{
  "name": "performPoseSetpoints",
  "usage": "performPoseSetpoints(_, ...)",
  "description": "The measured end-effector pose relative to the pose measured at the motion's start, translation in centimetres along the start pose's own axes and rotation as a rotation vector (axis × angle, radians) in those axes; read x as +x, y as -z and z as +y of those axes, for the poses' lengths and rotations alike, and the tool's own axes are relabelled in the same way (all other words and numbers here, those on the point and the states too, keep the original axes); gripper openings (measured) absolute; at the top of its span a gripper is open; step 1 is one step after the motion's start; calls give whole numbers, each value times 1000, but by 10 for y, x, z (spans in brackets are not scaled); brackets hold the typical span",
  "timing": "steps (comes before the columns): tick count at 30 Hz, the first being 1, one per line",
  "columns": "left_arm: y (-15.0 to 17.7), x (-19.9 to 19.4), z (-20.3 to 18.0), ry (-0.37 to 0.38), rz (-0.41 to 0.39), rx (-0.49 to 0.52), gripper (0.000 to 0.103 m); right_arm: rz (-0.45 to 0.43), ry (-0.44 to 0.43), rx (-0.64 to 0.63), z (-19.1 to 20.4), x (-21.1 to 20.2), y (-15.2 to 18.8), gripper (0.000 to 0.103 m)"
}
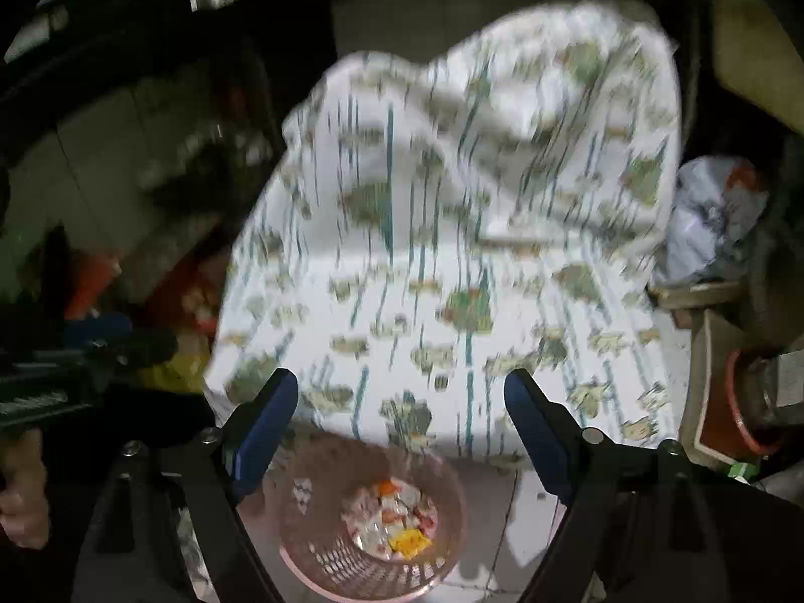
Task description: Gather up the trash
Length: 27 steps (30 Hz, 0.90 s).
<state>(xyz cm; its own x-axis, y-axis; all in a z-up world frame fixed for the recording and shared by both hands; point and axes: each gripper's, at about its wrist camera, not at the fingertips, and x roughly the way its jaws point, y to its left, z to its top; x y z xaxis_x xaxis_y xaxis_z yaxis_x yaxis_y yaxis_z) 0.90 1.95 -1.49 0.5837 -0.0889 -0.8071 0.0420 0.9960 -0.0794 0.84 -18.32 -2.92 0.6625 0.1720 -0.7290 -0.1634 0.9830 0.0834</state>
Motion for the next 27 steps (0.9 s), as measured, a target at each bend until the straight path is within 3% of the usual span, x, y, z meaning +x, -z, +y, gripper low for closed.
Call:
performPoseSetpoints(3, 4, -16, -3, -32, -70, 26, 78, -53, 20, 35, -2, -23, -2, 91)
performPoseSetpoints(5, 6, -24, -5, -14, -114, 26, 85, -70, 45, 46, -1, -32, -2, 91)
performPoseSetpoints(9, 7, -36, -11, -31, -179, 53, 93, -158, 151, 20, 2, -55, 5, 93)
performPoseSetpoints(10, 7, -38, -12, -39, -192, 60, 93, -173, 158, 7, 3, -60, 6, 102)
performPoseSetpoints(11, 8, -40, -13, -43, -202, 66, 93, -185, 160, -6, 6, -66, 6, 103)
performPoseSetpoints(16, 7, -43, -13, -32, -239, 61, 94, -236, 159, -62, 18, -83, 16, 103)
performPoseSetpoints(18, 8, -43, -11, -20, -262, 56, 102, -247, 175, -84, 22, -84, 17, 103)
performPoseSetpoints(21, 10, -42, -8, -11, -278, 32, 102, -256, 201, -121, 28, -82, 17, 103)
performPoseSetpoints(27, 9, -40, -9, -35, -292, 35, 102, -241, 179, -85, 24, -79, 15, 103)
